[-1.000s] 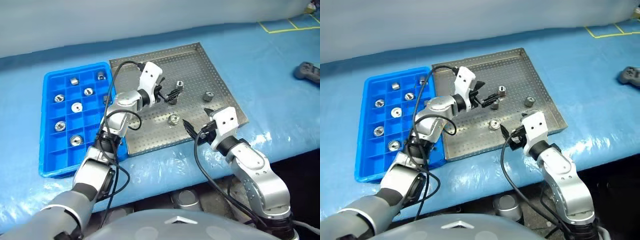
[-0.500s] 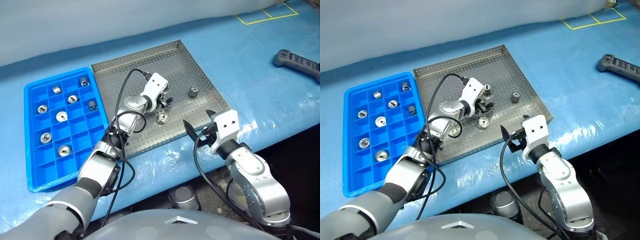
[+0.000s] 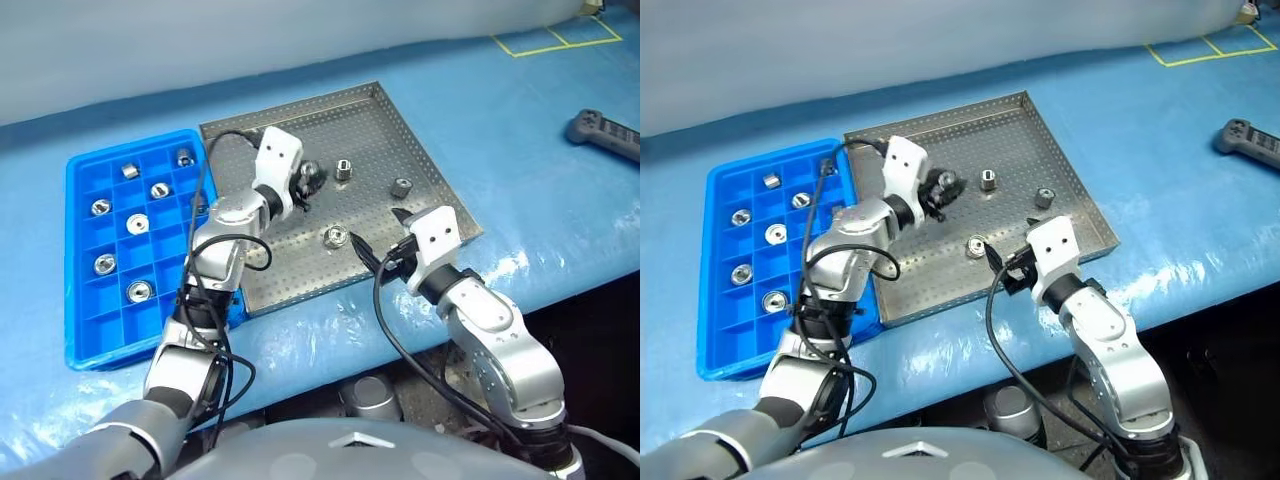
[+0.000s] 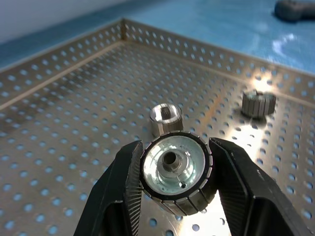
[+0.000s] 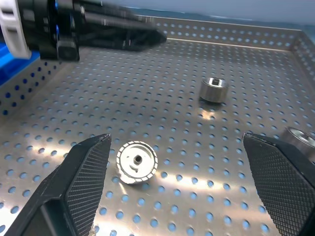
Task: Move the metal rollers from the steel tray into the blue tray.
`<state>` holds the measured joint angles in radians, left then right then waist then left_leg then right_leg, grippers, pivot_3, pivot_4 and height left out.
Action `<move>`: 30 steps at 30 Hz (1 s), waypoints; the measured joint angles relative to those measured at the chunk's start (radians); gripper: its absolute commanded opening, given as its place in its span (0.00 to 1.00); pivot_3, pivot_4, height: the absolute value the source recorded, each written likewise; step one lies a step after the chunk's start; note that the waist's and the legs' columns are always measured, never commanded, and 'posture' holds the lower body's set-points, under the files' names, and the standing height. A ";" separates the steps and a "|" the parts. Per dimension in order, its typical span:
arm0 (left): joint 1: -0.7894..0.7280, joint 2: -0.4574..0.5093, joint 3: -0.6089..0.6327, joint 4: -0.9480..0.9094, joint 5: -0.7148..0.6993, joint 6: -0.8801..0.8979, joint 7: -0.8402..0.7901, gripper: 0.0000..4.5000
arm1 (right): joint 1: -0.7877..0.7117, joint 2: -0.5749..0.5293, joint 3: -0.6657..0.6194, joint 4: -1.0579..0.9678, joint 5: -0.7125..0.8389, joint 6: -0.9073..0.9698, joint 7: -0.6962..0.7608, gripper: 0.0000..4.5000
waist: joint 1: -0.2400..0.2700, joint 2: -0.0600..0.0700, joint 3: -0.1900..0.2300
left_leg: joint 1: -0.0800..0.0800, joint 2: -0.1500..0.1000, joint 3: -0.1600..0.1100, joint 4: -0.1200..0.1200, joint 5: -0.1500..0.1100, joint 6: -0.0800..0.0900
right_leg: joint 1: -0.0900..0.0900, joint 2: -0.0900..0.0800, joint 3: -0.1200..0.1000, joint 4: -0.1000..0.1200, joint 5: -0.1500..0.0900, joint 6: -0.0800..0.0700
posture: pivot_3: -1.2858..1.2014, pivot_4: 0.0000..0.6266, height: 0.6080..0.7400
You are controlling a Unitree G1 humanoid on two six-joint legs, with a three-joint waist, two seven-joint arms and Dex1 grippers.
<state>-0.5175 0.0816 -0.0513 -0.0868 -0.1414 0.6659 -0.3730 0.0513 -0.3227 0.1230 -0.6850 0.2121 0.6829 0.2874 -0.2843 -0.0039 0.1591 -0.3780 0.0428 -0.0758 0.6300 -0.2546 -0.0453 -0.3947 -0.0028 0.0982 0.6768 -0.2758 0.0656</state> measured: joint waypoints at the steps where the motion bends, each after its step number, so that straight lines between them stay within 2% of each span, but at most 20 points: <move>1: 0.022 -0.001 0.034 -0.062 -0.008 -0.011 0.028 0.41 | -0.021 0.001 0.012 0.014 0.002 0.000 0.010 1.00 | 0.011 0.000 0.000 | 0.000 0.000 0.000 0.000 0.000 0.000 | 0.000 0.000 0.000 0.000 0.000 -0.001 | 0.45 0.24 1.00; 5: 0.111 0.005 0.111 -0.202 -0.012 -0.036 0.119 0.41 | -0.075 0.005 0.051 0.052 0.007 -0.003 0.046 1.00 | 0.059 0.000 0.000 | 0.001 0.001 -0.001 0.000 0.000 0.000 | 0.000 0.001 0.000 0.001 0.002 -0.004 | 0.49 0.24 1.00; 8: 0.260 0.020 0.159 -0.346 0.016 -0.041 0.188 0.41 | -0.148 0.009 0.104 0.099 0.018 -0.014 0.102 1.00 | 0.094 0.000 0.000 | 0.001 0.001 -0.001 0.000 0.000 0.000 | 0.000 0.001 0.000 0.000 0.003 -0.005 | 0.52 0.24 1.00; 12: 0.435 0.039 0.207 -0.515 0.049 -0.019 0.258 0.41 | -0.235 0.014 0.163 0.169 0.034 -0.041 0.184 1.00 | 0.169 -0.001 0.000 | 0.001 0.000 -0.002 0.000 0.000 -0.001 | 0.000 0.000 -0.002 0.000 0.003 -0.005 | 0.55 0.24 1.00; 18: 0.682 0.003 0.230 -0.713 0.084 0.038 0.345 0.41 | -0.353 0.027 0.233 0.277 0.042 -0.091 0.296 1.00 | 0.264 -0.002 0.000 | 0.001 -0.001 -0.003 0.000 0.001 -0.002 | 0.001 -0.002 -0.004 0.000 0.003 -0.006 | 0.59 0.24 1.00; 23: 0.817 -0.038 0.241 -0.791 0.093 0.073 0.382 0.41 | -0.406 0.060 0.278 0.345 0.041 -0.130 0.355 1.00 | 0.297 -0.002 0.000 | 0.001 0.000 -0.004 0.000 0.001 -0.003 | 0.001 -0.002 -0.006 0.000 0.003 -0.006 | 0.60 0.24 1.00; 30: 0.925 -0.062 0.248 -0.808 0.099 0.113 0.409 0.41 | -0.418 0.064 0.304 0.367 0.039 -0.150 0.393 1.00 | 0.304 -0.001 0.000 | 0.001 0.000 -0.004 0.000 0.001 -0.003 | 0.001 -0.002 -0.006 0.000 0.002 -0.007 | 0.59 0.24 1.00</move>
<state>0.4079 0.0191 0.1968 -0.8948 -0.0421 0.7789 0.0365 -0.3668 -0.2588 0.4265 -0.3179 0.2507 0.5333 0.6803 0.0195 -0.0053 0.1591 -0.3769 0.0426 -0.0797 0.6298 -0.2531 -0.0478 -0.3939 -0.0045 0.0919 0.6766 -0.2734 0.0589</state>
